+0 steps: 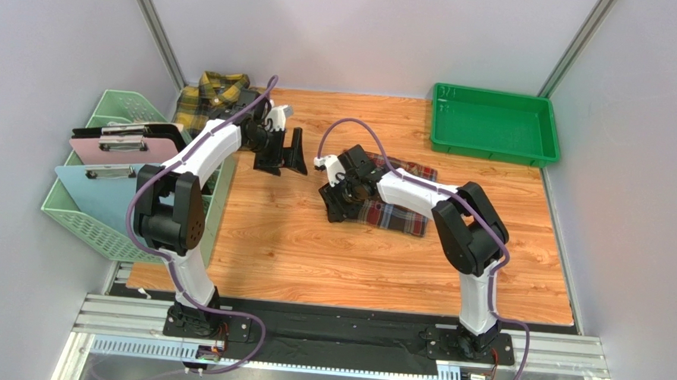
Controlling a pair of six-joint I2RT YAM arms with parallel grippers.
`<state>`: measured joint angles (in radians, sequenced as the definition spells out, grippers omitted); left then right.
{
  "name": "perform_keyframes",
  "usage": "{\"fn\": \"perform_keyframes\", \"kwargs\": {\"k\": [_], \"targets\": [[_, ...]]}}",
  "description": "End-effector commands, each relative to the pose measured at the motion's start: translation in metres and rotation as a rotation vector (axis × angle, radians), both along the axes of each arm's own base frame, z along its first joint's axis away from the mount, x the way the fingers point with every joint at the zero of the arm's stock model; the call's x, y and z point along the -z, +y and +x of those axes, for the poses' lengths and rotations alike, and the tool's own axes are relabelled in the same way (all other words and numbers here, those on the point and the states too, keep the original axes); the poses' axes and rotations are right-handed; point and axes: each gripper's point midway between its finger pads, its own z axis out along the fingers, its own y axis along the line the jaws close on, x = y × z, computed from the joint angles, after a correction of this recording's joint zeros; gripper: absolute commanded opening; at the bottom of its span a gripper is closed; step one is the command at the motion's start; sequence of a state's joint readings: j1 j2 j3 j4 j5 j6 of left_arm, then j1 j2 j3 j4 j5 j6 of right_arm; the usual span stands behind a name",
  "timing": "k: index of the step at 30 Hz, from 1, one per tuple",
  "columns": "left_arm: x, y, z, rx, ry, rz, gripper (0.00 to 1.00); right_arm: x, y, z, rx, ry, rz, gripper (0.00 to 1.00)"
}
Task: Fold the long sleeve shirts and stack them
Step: Neatly place the folded shirt to the corner
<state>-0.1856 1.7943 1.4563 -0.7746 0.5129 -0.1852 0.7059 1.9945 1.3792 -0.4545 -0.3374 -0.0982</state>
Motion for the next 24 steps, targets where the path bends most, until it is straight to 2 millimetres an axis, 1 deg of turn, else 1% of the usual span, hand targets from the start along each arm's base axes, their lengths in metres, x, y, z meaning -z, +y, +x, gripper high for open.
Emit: {"fn": "perform_keyframes", "kwargs": {"k": [1, 4, 5, 6, 7, 8, 9, 11, 12, 13, 14, 16, 17, 18, 19, 21, 22, 23, 24], "targets": [[0.003, 0.01, 0.007, -0.071, 0.028, -0.001, 0.99, -0.012, 0.022, 0.029, -0.013, -0.126, 0.041, 0.46], [0.009, 0.01, 0.009, -0.084, 0.062, -0.022, 0.99, -0.001, 0.021, 0.027, -0.015, -0.118, 0.026, 0.34], [0.013, 0.007, 0.008, -0.079, 0.082, -0.037, 0.98, 0.001, 0.021, 0.027, -0.013, -0.113, 0.023, 0.17], [0.013, 0.005, 0.009, -0.076, 0.092, -0.051, 0.96, 0.001, 0.02, 0.026, -0.013, -0.116, 0.021, 0.08], [0.013, 0.002, 0.008, -0.074, 0.101, -0.069, 0.95, 0.001, 0.018, 0.024, -0.015, -0.111, 0.017, 0.02], [0.015, -0.004, 0.008, -0.068, 0.12, -0.104, 0.94, -0.003, 0.017, 0.024, -0.02, -0.121, 0.019, 0.0], [0.018, -0.009, 0.009, -0.078, 0.136, -0.134, 0.94, -0.013, 0.017, 0.024, -0.024, -0.136, 0.036, 0.0], [0.026, -0.019, 0.007, -0.076, 0.186, -0.2, 0.94, -0.024, 0.015, 0.023, -0.025, -0.134, 0.066, 0.0], [0.029, -0.025, 0.01, -0.098, 0.204, -0.238, 0.94, -0.032, 0.017, 0.02, -0.039, -0.12, 0.103, 0.0], [0.032, -0.03, 0.01, -0.105, 0.224, -0.267, 0.94, -0.043, 0.015, 0.023, -0.031, -0.129, 0.128, 0.0], [0.037, -0.037, 0.008, -0.102, 0.258, -0.305, 0.94, -0.048, 0.014, 0.022, -0.031, -0.124, 0.142, 0.0], [0.041, -0.051, 0.012, -0.108, 0.269, -0.341, 0.95, -0.061, 0.013, 0.022, -0.037, -0.123, 0.18, 0.0], [0.043, -0.056, 0.011, -0.106, 0.279, -0.358, 0.97, -0.064, 0.013, 0.021, -0.04, -0.121, 0.189, 0.0], [0.041, -0.065, 0.016, -0.108, 0.258, -0.381, 0.98, -0.067, 0.013, 0.02, -0.041, -0.113, 0.203, 0.0], [0.043, -0.07, 0.017, -0.109, 0.259, -0.392, 0.99, -0.072, 0.011, 0.02, -0.036, -0.115, 0.213, 0.0], [0.044, -0.08, 0.02, -0.121, 0.265, -0.417, 0.99, -0.076, 0.009, 0.019, -0.036, -0.106, 0.221, 0.0], [0.049, -0.083, 0.02, -0.13, 0.28, -0.422, 0.99, -0.076, 0.008, 0.018, -0.037, -0.103, 0.221, 0.0], [0.05, -0.087, 0.023, -0.13, 0.267, -0.439, 0.99, -0.08, 0.008, 0.018, -0.04, -0.105, 0.227, 0.0], [0.049, -0.092, 0.024, -0.149, 0.29, -0.461, 0.99, -0.08, 0.008, 0.016, -0.046, -0.097, 0.231, 0.0]]}}
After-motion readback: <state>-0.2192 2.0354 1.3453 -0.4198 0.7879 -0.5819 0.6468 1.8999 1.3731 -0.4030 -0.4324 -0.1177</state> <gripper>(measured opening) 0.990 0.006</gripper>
